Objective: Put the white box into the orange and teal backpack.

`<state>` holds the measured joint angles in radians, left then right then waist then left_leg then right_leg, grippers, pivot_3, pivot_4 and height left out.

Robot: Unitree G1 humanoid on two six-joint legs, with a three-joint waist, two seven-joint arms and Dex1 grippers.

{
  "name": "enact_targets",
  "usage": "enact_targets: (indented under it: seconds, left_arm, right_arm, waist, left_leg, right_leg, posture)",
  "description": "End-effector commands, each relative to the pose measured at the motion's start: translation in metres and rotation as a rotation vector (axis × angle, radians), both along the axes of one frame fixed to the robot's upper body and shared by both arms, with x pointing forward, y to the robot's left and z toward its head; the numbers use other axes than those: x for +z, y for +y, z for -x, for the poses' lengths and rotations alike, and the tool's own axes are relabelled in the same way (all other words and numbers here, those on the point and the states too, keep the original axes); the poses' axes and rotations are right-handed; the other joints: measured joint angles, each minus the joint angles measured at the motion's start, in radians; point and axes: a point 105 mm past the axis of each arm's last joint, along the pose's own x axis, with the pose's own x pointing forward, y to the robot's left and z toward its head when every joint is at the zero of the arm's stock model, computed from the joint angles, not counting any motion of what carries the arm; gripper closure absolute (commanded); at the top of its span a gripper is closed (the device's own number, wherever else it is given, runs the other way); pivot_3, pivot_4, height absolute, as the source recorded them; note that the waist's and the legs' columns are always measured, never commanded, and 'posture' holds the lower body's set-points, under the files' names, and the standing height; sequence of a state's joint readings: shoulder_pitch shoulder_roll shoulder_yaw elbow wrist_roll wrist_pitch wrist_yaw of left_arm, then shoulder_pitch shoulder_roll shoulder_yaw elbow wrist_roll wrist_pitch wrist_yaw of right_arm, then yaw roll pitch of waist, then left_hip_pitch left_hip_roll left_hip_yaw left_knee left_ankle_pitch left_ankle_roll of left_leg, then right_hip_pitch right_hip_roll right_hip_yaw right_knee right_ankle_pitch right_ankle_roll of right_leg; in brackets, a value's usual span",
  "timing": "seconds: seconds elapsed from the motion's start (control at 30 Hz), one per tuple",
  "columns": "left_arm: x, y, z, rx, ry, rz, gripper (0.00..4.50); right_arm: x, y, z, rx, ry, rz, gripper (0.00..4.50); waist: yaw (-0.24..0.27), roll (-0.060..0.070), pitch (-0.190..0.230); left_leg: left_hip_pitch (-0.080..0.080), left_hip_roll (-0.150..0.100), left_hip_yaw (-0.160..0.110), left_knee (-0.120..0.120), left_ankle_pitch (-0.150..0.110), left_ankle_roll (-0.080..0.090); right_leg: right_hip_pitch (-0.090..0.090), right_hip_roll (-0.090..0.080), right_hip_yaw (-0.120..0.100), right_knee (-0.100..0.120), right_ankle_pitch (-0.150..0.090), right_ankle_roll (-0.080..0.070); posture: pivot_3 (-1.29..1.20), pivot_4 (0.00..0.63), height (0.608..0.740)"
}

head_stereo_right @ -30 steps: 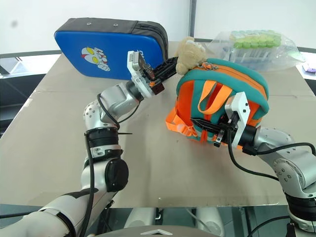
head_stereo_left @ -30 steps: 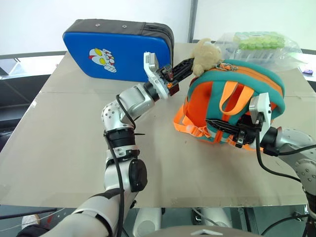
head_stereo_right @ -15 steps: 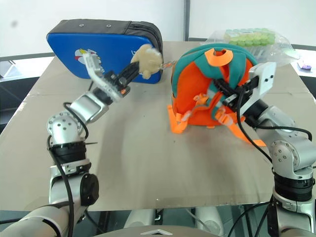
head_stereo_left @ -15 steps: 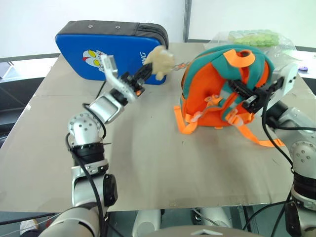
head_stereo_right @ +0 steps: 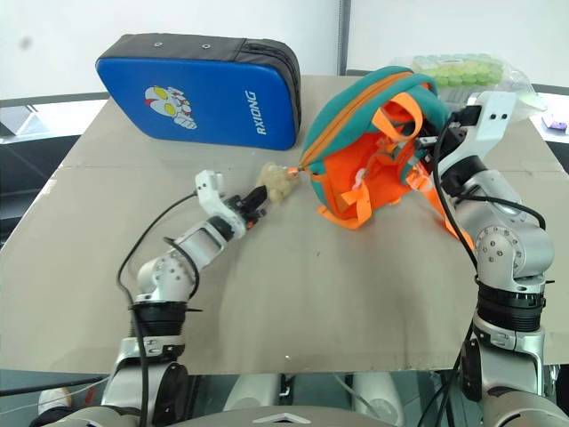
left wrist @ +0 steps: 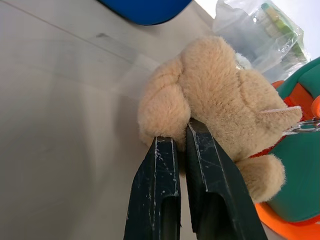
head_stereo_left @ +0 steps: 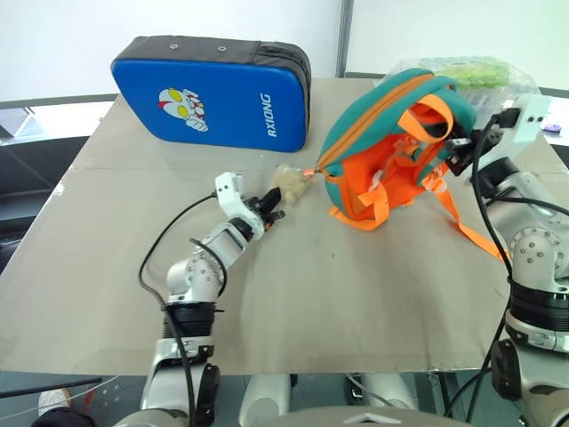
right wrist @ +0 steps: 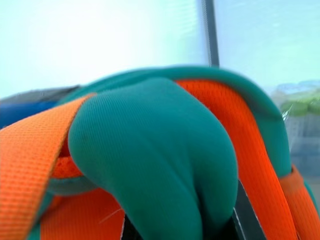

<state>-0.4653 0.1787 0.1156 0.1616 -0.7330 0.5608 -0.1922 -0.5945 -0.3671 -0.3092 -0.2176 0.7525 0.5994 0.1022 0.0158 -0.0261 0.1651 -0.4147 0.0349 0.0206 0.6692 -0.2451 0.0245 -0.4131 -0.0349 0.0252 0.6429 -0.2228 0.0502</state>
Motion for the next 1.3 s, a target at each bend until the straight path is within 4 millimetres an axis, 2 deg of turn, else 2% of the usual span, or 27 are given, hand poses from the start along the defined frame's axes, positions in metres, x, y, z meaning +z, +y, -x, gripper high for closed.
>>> enact_targets:
  seconds: [0.03, 0.13, 0.17, 0.23, 0.3, 0.4, 0.5, 0.57, 0.63, 0.67, 0.7, 0.73, 0.77, 0.83, 0.97, 1.13, 1.3]
  left_arm:
    - [-0.019, 0.013, -0.009, 0.109, 0.056, -0.084, 4.48]
    - [-0.023, 0.009, -0.016, 0.109, 0.069, -0.072, 4.48]
    - [-0.028, 0.013, -0.017, 0.126, 0.092, -0.067, 4.48]
    - [-0.037, 0.02, -0.018, 0.162, 0.136, -0.047, 4.48]
    - [-0.035, 0.019, -0.019, 0.151, 0.12, -0.052, 4.48]
    - [-0.015, 0.008, -0.024, 0.108, 0.03, -0.046, 4.48]
    - [0.012, -0.008, -0.022, 0.01, -0.126, -0.101, 4.48]
    - [0.022, -0.021, -0.012, -0.109, -0.244, -0.219, 4.48]
    - [0.022, -0.025, -0.004, -0.176, -0.3, -0.298, 4.48]
    - [0.022, -0.025, -0.001, -0.198, -0.319, -0.32, 4.48]
    - [0.022, -0.023, 0.002, -0.209, -0.325, -0.321, 3.78]
    - [0.024, -0.019, 0.006, -0.222, -0.345, -0.328, 3.34]
    - [0.026, -0.013, 0.01, -0.235, -0.361, -0.343, 3.03]
    - [0.032, -0.001, 0.021, -0.258, -0.386, -0.359, 2.02]
    - [0.036, 0.018, 0.048, -0.348, -0.402, -0.396, 0.04]
    - [0.023, 0.053, 0.083, -0.425, -0.346, -0.508, 0.04]
    - [0.009, 0.089, 0.117, -0.43, -0.273, -0.58, 0.04]
  right_arm:
    - [0.067, -0.08, 0.026, -0.26, -0.242, -0.369, 4.5]
    - [0.072, -0.125, 0.031, -0.388, -0.248, -0.624, 4.5]
    - [0.07, -0.133, 0.032, -0.411, -0.243, -0.655, 4.5]
    - [0.07, -0.133, 0.034, -0.414, -0.235, -0.578, 4.5]
    - [0.066, -0.118, 0.032, -0.37, -0.204, -0.456, 4.5]
    - [0.048, -0.072, 0.027, -0.248, -0.127, -0.163, 4.5]
    - [0.018, -0.026, 0.029, -0.109, -0.054, 0.103, 4.5]
    - [-0.012, -0.002, 0.034, 0.003, 0.013, 0.274, 4.5]
    - [-0.03, 0.005, 0.037, 0.041, 0.047, 0.385, 4.5]
    - [-0.037, 0.001, 0.036, 0.018, 0.065, 0.436, 4.5]
    - [-0.043, -0.001, 0.036, 0.016, 0.081, 0.46, 3.79]
    - [-0.047, -0.004, 0.038, 0.027, 0.095, 0.475, 3.3]
    - [-0.052, -0.007, 0.043, 0.046, 0.11, 0.514, 3.01]
    - [-0.06, -0.01, 0.058, 0.129, 0.133, 0.585, 2.01]
    - [-0.068, -0.014, 0.086, 0.272, 0.165, 0.617, 0.01]
    - [-0.077, -0.03, 0.117, 0.355, 0.232, 0.661, 0.01]
    - [-0.098, -0.051, 0.149, 0.379, 0.341, 0.685, 0.01]
  waist:
    - [0.004, 0.0, 0.0]
    - [0.003, 0.0, 0.0]
    - [0.001, 0.0, 0.0]
    - [-0.004, 0.0, 0.0]
    - [-0.011, 0.0, 0.0]
    - [-0.017, 0.002, 0.0]
    - [-0.033, 0.003, -0.001]
    - [-0.037, 0.003, -0.001]
    - [-0.036, 0.003, -0.001]
    - [-0.035, 0.003, -0.001]
    - [-0.032, 0.003, -0.001]
    - [-0.03, 0.003, -0.001]
    - [-0.029, 0.003, -0.001]
    - [-0.028, 0.003, -0.001]
    - [-0.026, 0.003, -0.001]
    - [-0.026, 0.003, 0.0]
    - [-0.023, 0.003, -0.001]
  left_leg:
    - [-0.001, 0.0, -0.001, 0.0, 0.0, 0.0]
    - [-0.002, -0.002, 0.0, 0.0, 0.0, 0.0]
    - [-0.003, -0.002, -0.001, 0.0, 0.0, 0.0]
    - [-0.002, -0.002, 0.0, -0.001, 0.0, 0.0]
    - [-0.002, -0.002, 0.0, -0.003, 0.0, 0.0]
    - [-0.002, 0.0, 0.0, -0.007, 0.0, 0.0]
    - [-0.001, 0.001, 0.0, -0.007, 0.0, 0.0]
    - [0.0, 0.002, 0.001, -0.007, 0.0, 0.0]
    - [0.001, 0.002, 0.0, -0.008, 0.0, 0.0]
    - [0.001, 0.002, 0.0, -0.008, 0.0, 0.0]
    - [0.001, 0.002, 0.001, -0.007, 0.0, 0.0]
    - [0.001, 0.002, 0.001, -0.006, 0.0, 0.0]
    - [0.0, 0.002, 0.001, -0.005, 0.0, 0.0]
    - [-0.001, 0.002, 0.002, -0.004, 0.0, 0.0]
    - [-0.001, 0.003, 0.001, -0.005, 0.0, 0.0]
    - [0.001, 0.003, 0.001, -0.005, 0.0, 0.0]
    - [0.001, 0.004, 0.001, -0.005, 0.0, 0.0]
  right_leg:
    - [0.0, 0.0, 0.0, 0.0, 0.0, 0.0]
    - [0.0, -0.001, 0.001, -0.001, 0.0, 0.001]
    - [0.0, -0.001, 0.001, -0.002, 0.0, 0.001]
    - [0.0, -0.001, 0.001, -0.002, 0.0, 0.001]
    - [-0.001, -0.001, 0.001, -0.002, 0.0, 0.001]
    - [-0.003, 0.0, 0.0, -0.002, -0.001, 0.002]
    - [-0.003, 0.001, 0.001, -0.001, -0.001, 0.002]
    - [-0.003, 0.003, 0.002, -0.001, -0.001, 0.001]
    - [-0.003, 0.004, 0.002, 0.0, -0.001, 0.001]
    - [-0.003, 0.004, 0.002, 0.0, -0.001, 0.001]
    - [-0.003, 0.004, 0.002, 0.0, -0.001, 0.001]
    - [-0.003, 0.003, 0.003, -0.001, -0.001, 0.001]
    - [-0.003, 0.003, 0.003, -0.001, -0.001, 0.001]
    - [-0.003, 0.002, 0.003, -0.001, -0.001, 0.001]
    - [-0.003, 0.001, 0.002, -0.002, -0.001, 0.001]
    - [-0.002, 0.001, 0.003, -0.002, -0.002, 0.0]
    - [-0.001, 0.0, 0.002, -0.002, -0.004, -0.003]
  posture:
    - [0.0, 0.15, 0.74]
    - [0.0, 0.15, 0.74]
    - [0.0, 0.15, 0.74]
    - [0.0, 0.15, 0.74]
    - [0.0, 0.15, 0.74]
    - [0.0, 0.15, 0.74]
    - [0.0, 0.15, 0.74]
    - [0.0, 0.15, 0.74]
    - [0.0, 0.15, 0.74]
    - [0.0, 0.15, 0.74]
    - [0.0, 0.15, 0.74]
    - [0.0, 0.15, 0.74]
    - [0.0, 0.15, 0.74]
    - [0.0, 0.15, 0.74]
    - [0.0, 0.15, 0.74]
    - [0.0, 0.15, 0.74]
    - [0.0, 0.15, 0.74]
